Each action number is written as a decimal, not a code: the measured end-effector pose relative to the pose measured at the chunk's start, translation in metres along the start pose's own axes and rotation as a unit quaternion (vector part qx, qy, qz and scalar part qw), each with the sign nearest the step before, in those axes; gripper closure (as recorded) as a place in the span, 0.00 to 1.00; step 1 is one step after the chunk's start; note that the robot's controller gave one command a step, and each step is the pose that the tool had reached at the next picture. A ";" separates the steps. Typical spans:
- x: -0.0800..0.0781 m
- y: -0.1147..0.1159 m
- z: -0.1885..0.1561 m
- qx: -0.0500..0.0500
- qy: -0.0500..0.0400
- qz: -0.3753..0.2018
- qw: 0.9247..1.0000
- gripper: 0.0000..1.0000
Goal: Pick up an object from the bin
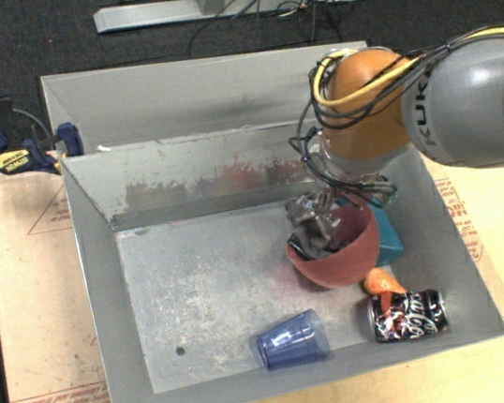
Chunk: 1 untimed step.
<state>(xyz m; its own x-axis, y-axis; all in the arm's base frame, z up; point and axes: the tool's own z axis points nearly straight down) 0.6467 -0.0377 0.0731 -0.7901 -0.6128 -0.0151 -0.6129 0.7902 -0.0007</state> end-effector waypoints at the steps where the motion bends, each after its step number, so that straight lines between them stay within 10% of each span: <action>1: 0.000 0.000 -0.002 0.000 0.000 0.000 1.000 1.00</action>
Offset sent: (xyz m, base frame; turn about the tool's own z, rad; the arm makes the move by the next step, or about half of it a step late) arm 0.0002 0.0000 0.0965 0.0000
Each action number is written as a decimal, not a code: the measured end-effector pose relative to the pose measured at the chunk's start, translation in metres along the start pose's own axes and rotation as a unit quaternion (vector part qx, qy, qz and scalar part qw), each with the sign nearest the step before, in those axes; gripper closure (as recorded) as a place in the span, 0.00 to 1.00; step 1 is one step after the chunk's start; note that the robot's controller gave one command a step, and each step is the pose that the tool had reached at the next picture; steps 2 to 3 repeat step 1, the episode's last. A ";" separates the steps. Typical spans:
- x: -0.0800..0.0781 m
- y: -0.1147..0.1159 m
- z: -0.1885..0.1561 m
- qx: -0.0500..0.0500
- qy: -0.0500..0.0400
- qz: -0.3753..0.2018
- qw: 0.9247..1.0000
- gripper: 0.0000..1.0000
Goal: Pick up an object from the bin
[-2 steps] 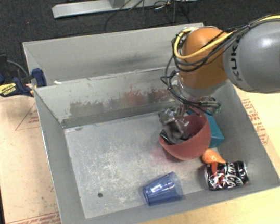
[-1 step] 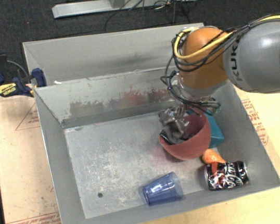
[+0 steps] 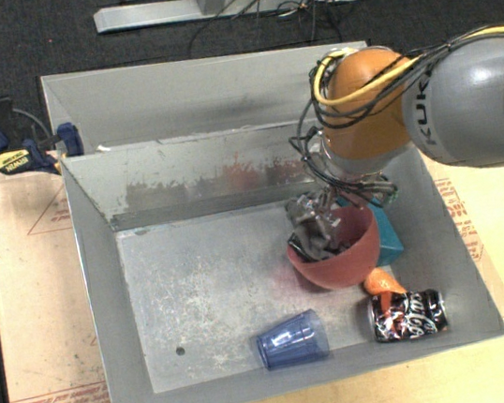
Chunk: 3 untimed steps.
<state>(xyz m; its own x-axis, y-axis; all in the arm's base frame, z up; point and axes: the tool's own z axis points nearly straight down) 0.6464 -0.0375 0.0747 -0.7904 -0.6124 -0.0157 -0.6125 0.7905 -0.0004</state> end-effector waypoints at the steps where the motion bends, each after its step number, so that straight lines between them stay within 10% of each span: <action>1: 0.001 0.001 -0.008 -0.002 0.002 0.000 1.000 1.00; 3: 0.001 0.001 -0.008 -0.002 0.002 0.000 1.000 1.00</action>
Offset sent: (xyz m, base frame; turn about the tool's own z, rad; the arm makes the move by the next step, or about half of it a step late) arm 0.0001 0.0000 0.0145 0.0000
